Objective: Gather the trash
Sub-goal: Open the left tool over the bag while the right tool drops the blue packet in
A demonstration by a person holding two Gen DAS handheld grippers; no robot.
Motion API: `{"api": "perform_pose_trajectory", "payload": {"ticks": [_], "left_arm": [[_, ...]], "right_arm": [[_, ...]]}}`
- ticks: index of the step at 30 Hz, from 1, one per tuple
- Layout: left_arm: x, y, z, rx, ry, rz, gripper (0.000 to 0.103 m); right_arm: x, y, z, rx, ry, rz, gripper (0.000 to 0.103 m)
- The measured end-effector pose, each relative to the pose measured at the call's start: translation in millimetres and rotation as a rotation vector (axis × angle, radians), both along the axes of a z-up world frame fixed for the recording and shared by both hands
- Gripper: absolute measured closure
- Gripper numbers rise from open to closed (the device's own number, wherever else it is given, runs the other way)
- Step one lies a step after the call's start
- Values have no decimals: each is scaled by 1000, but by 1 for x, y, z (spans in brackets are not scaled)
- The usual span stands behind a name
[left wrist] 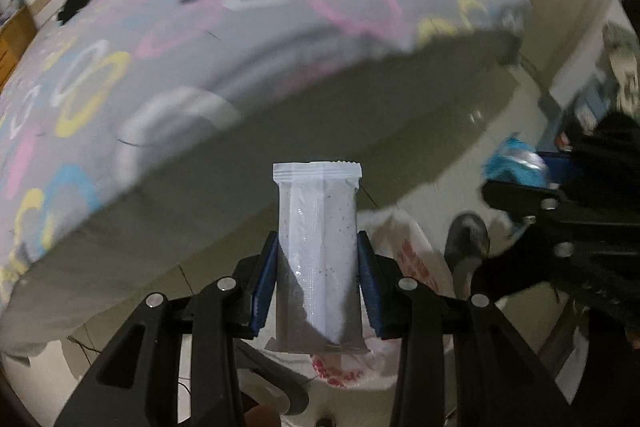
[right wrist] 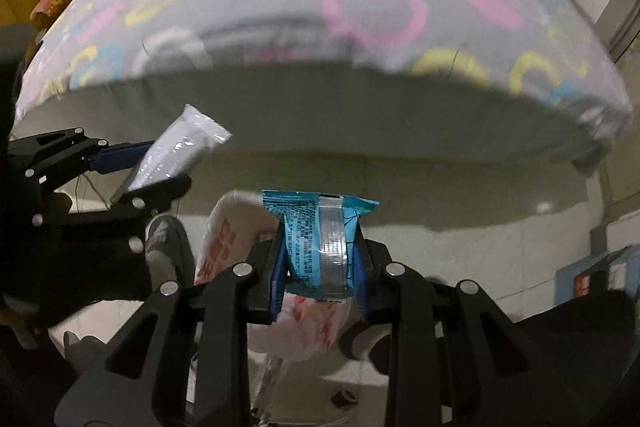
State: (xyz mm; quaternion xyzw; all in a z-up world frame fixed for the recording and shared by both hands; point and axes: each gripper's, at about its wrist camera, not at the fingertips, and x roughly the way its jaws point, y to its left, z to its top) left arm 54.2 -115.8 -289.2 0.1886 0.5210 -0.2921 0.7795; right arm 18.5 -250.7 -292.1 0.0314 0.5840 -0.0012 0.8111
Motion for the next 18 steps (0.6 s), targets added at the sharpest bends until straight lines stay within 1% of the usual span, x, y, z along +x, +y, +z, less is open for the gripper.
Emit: {"api": "perform_pose_trajectory", "payload": {"ticks": [3,7,12,17,18], "left_arm": [[-3,-6,-19,40,31,-20,65],[-2,-4,-40,67,78,-23,65],[-8,-5,-67,121,122,-63,65],[-19,-8,-84,143,148,-111,65],[-21,-8,-87,144,163,-125,64]], "right_arm": [[-1,0,-28,29,51,-12,76],[-4,2,-57,39,95,-12,75],[-4,3,-80,50,143,-7,75],[-2,9,-93,59,178,8,75],[-1,10,-96,76,186,12,71]]}}
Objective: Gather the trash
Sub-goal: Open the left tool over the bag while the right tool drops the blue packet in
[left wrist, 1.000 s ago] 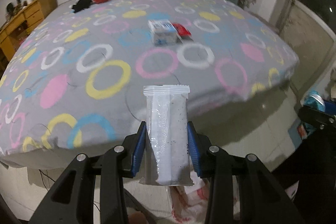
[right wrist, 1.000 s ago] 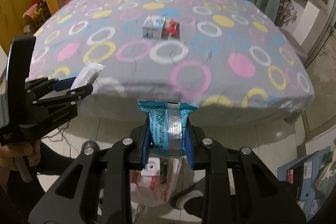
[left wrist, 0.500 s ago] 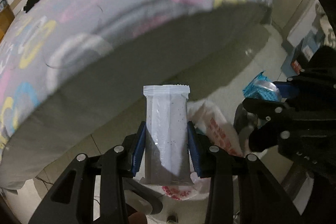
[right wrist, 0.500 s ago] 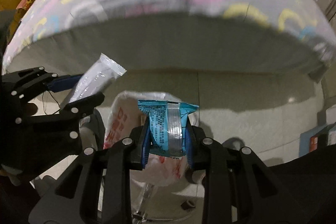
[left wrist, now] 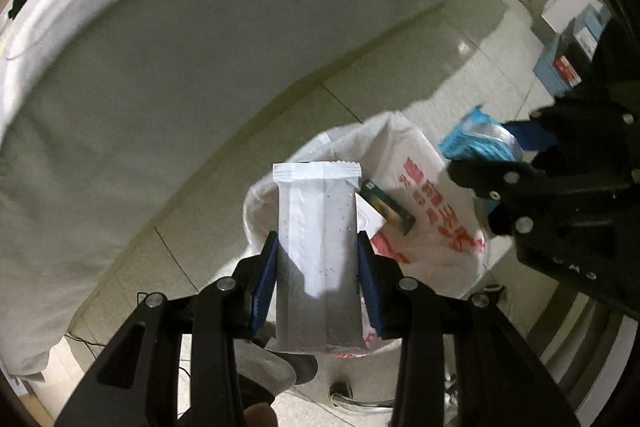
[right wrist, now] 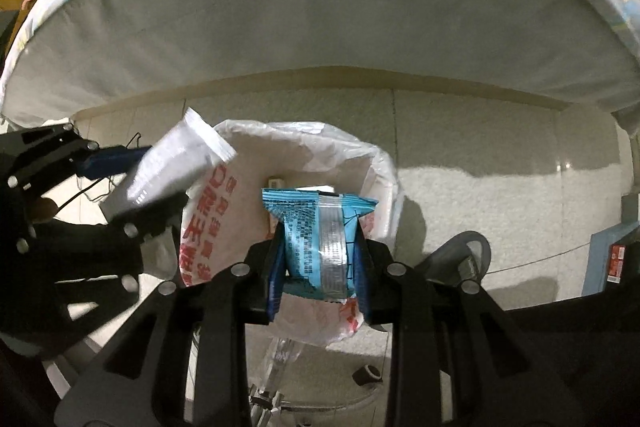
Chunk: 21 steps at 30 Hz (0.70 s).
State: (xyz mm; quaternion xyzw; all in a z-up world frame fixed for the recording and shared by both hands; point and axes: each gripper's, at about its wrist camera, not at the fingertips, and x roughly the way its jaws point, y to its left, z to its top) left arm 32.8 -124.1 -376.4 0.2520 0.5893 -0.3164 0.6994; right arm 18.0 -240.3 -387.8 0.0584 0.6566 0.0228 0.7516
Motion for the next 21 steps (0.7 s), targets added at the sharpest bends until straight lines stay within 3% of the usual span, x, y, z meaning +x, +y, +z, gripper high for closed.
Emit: {"api": "perform_pose_trajectory", "payload": {"ticks": [1,2,3,4,17,21], "left_arm": [[-2,0,-3,0,14,-10,60],[-3,-1,-5,4,13,-15,38],[-4,-1,-6,12,10,-23,18],[-6,0,-7,16,12,-33,14],[-1,5,4,1,-20,-12,14],[-2,6,8,-7,-35,-11,14]], "right_arm": [[0,0,-1,9,6,0,51],[1,1,-3,5,9,-3,42],[1,1,-3,-13,9,-5,37],[0,0,-4,-21,10,-4,37],[-2,-7,7,-13,-11,-40,33],[-3,-9,14,4,-17,-48,24]]}}
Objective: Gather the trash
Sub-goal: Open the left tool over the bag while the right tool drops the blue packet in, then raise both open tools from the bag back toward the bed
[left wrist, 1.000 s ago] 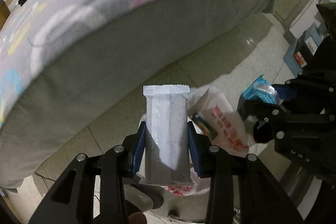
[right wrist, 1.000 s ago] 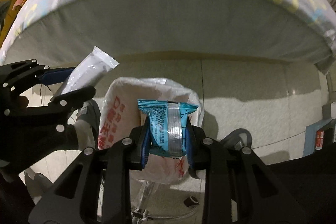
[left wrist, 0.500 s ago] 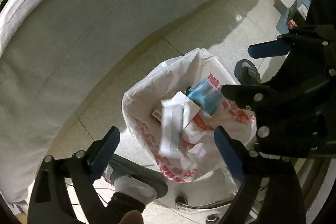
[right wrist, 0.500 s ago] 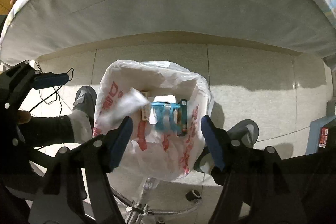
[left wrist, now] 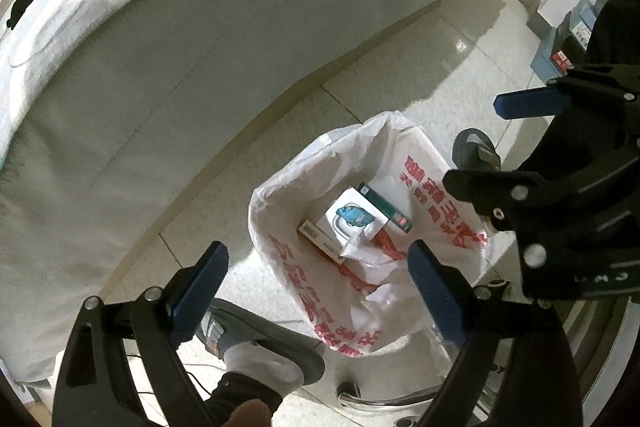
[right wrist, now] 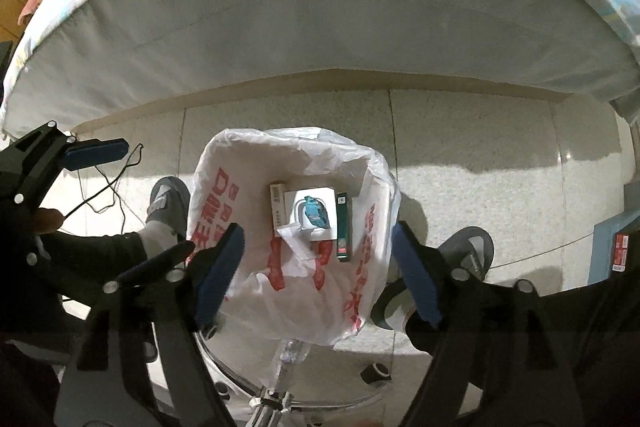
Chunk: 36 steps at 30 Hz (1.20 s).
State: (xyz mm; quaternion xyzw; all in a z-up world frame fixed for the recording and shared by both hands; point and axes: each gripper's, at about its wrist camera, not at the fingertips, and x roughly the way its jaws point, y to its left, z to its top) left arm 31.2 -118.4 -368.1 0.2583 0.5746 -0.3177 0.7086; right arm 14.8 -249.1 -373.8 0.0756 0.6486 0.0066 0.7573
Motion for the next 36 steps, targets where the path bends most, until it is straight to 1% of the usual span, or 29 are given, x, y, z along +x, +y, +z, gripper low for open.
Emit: {"api": "perform_pose_trajectory", "payload": {"ticks": [1,3,5,8,10,12,13,21,25,27,28,33,36], "left_arm": [[1,0,2,-4,-2,2,14],[3,1,4,-8,-10,10,14],[5,1,6,-13,-20,19,14],[8,2,9,-15,-36,30,14],[10,2,14,-23,-48,38,12],[11,2,20,-34,-64,44,8],[13,2,24,-44,-73,53,8],[35,9,62,-144,-122,154,8],[50,17,82,-202,-137,226,8],[55,21,90,-212,-151,246,8],[60,24,98,-230,-160,259,8],[81,38,131,-277,-214,341,8],[94,47,149,-307,-251,384,8]], "right_arm": [[0,0,1,2,-3,0,23],[0,-1,7,2,-16,-4,16],[1,-3,13,1,-27,-11,13],[0,-6,20,2,-44,-22,11],[0,-9,25,-5,-52,-25,9],[-1,-12,32,-6,-67,-36,8],[-2,-14,37,-7,-77,-41,7],[2,-29,79,-4,-162,-76,7],[8,-35,103,-19,-217,-80,7],[12,-39,117,-23,-255,-86,7],[13,-40,123,-25,-268,-88,7],[24,-49,160,-79,-363,-97,7],[33,-51,178,-98,-400,-93,7]]}}
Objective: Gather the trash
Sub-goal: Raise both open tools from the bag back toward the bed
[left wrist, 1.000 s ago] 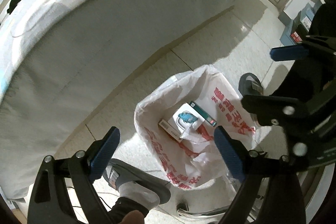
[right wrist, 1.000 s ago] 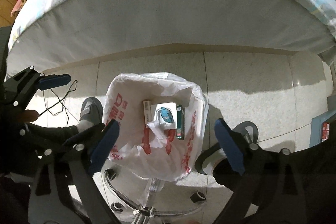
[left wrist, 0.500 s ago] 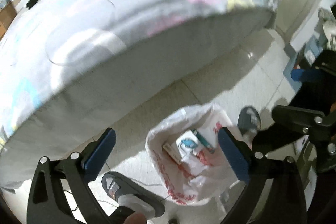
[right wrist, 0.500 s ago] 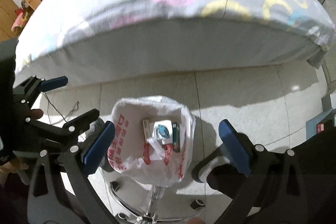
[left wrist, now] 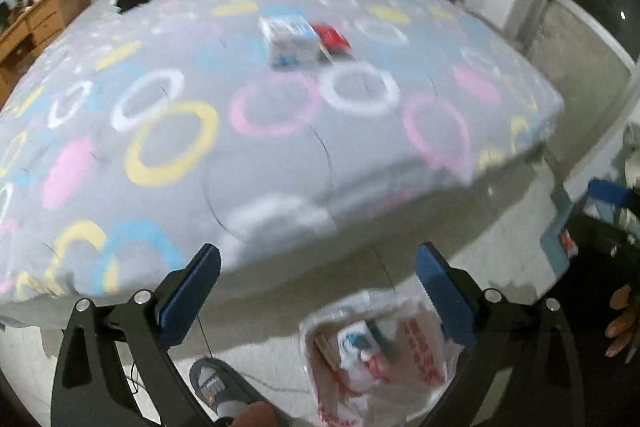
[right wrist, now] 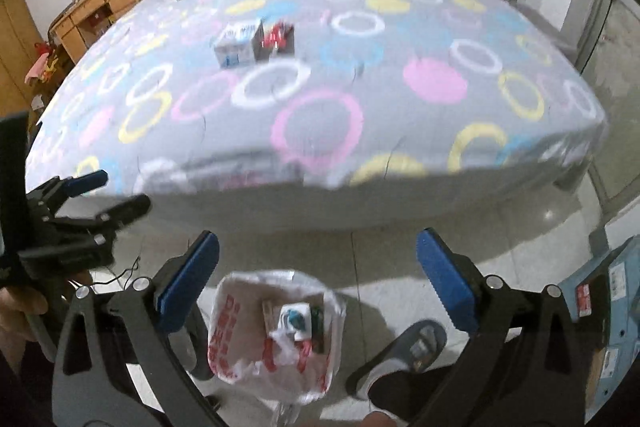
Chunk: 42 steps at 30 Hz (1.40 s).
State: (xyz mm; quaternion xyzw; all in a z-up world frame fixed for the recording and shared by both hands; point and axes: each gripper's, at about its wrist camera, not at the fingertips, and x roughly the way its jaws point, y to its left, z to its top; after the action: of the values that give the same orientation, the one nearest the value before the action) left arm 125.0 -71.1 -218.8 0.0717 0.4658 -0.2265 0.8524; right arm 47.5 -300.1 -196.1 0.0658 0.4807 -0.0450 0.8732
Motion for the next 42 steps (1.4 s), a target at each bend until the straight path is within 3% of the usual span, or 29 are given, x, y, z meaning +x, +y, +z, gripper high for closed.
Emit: {"api": "perform_pose_trajectory", "payload": {"ticks": [10,20,31,42], "left_arm": [[59,15,50,-61,-66,134,8],[107,-1,79,-57,-115,167,8],[159,-38,50,-18,-81,163,8],[198,-76,8,40,-70,183,8]], "right_arm": [[35,0,52,-66,-88,41,7],[87,-1,88,-73,-138,69,7],[170,-24,77,-19,-97,75,7],[269,-39,38,38,8,97,7]]}}
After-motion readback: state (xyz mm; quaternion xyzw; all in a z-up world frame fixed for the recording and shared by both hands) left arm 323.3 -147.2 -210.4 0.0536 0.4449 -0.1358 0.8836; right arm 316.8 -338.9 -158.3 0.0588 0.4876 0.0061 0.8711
